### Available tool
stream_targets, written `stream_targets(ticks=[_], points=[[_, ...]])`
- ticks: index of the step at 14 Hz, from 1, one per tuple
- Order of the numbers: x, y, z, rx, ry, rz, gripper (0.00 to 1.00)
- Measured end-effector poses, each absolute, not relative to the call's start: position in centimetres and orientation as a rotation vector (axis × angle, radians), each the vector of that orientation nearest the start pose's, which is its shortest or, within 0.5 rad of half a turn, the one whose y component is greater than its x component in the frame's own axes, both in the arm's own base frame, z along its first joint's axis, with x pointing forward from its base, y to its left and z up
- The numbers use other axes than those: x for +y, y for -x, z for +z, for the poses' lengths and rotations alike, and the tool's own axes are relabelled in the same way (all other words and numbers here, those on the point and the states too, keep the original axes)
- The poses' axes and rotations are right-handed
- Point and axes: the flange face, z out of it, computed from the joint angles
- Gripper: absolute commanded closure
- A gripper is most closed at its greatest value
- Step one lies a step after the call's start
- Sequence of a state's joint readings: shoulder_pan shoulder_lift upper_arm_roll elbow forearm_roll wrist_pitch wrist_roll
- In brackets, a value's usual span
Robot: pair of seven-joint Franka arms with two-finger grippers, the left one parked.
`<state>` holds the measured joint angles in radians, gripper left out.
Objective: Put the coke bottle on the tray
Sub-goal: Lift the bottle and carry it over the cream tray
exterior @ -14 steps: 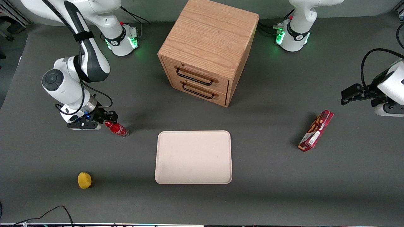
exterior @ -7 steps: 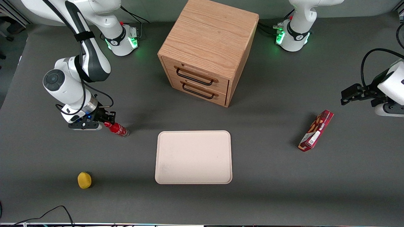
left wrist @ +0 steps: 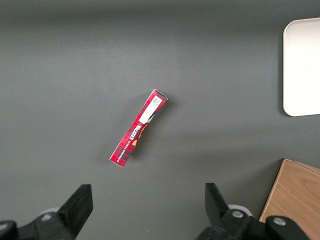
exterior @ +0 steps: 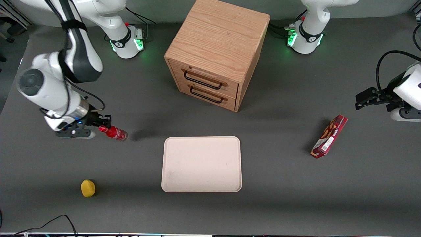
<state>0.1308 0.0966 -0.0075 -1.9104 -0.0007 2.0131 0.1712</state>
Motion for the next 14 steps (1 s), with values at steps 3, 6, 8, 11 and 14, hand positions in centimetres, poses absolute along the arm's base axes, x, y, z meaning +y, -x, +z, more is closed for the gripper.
stream_targets(ticks=[3, 6, 8, 11, 14], points=[[6.8, -58.7, 53.7, 0.088, 3.142, 0.006, 1.0], [6.7, -58.7, 60.4, 0.091, 3.144, 0.021, 1.0], [7.0, -59.8, 61.8, 0.086, 3.145, 0.042, 1.0], [9.4, -63.0, 59.7, 0.067, 3.141, 0.069, 1.0], [15.4, -65.8, 55.7, 0.099, 3.127, 0.102, 1.0]])
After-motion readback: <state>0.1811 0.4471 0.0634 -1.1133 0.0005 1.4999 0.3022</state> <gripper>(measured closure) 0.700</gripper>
